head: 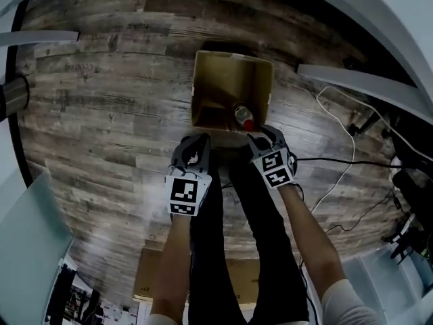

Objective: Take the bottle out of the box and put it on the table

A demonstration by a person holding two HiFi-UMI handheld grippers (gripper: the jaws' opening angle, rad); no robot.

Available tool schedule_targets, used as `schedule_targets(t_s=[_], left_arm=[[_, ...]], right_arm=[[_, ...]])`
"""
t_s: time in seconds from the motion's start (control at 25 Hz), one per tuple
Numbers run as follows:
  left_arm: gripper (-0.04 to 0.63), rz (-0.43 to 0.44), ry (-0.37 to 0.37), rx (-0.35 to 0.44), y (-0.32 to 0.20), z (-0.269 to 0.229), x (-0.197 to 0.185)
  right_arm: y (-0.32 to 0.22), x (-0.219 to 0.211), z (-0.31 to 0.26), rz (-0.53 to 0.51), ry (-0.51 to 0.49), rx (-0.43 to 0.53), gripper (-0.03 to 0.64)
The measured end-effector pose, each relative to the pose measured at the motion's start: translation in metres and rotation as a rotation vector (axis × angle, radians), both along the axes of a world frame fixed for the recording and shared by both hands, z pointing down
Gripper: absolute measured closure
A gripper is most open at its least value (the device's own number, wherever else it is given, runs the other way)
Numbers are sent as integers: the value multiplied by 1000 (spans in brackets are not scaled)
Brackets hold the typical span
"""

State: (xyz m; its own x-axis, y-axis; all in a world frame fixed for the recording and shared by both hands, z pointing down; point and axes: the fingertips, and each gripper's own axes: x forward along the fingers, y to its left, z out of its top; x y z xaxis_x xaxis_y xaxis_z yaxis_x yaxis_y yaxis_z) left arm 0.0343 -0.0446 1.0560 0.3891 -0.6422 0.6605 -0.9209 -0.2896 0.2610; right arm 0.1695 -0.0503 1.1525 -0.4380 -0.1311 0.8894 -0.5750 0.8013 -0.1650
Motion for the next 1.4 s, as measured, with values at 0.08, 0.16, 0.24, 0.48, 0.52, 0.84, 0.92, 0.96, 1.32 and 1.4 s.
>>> schedule_targets(t_s=[0.08,0.16,0.24,0.48,0.52,0.84,0.92,0.96,1.32,1.4], left_arm=[[580,1,3,-9,6,14,-1],[580,3,6,-21,13,27,-3],[580,5,8,-32,19,38,-6],[580,18,7,-41,33,53,-14],[581,20,6,-41,35,53,-16],[581,54,8,-33,33,29,-13],[581,65,7,-34,32,20,-12],[581,64,6,-36,31,14,-13],[581,107,6,-4,15,-61,-15],[581,112,5,7,9,-80,-19]], right_arm=[[0,-4,18,-38,37,10,412],[-1,-10,34,-49,47,17,402],[-3,-14,48,-47,57,20,383],[-6,-14,68,-38,104,47,433],[-5,-14,68,-36,109,45,434],[-7,-12,46,-5,107,36,436],[-7,-12,34,-3,103,38,436],[-7,-11,28,-3,102,38,436],[-14,0,-63,13,61,74,436],[-17,2,-86,-8,66,93,437]])
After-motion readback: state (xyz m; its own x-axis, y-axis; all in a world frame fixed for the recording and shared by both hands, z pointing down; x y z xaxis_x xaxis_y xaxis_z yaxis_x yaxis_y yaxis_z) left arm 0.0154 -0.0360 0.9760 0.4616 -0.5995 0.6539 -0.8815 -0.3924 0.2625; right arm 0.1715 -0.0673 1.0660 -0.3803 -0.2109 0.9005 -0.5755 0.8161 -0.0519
